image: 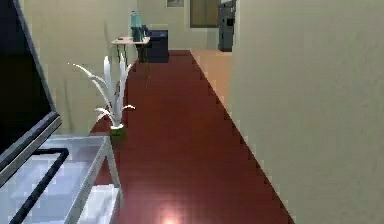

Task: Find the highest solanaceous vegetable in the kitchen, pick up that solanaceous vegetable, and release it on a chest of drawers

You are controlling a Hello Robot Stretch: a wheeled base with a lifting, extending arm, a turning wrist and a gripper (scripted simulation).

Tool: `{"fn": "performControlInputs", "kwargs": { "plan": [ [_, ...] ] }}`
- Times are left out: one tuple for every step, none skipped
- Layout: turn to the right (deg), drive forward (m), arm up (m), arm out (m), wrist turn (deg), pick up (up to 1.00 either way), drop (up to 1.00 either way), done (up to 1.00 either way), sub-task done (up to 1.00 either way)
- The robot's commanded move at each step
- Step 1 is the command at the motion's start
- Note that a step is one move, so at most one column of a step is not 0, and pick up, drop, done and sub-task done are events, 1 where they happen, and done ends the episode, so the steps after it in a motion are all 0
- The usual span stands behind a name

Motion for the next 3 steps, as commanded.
{"fn": "performControlInputs", "kwargs": {
  "plan": [
    [0.0, 1.0, 0.0, 0.0, 0.0, 0.0, 0.0, 0.0, 0.0],
    [0.0, 1.0, 0.0, 0.0, 0.0, 0.0, 0.0, 0.0, 0.0],
    [-3.0, 0.0, 0.0, 0.0, 0.0, 0.0, 0.0, 0.0, 0.0]
  ]
}}
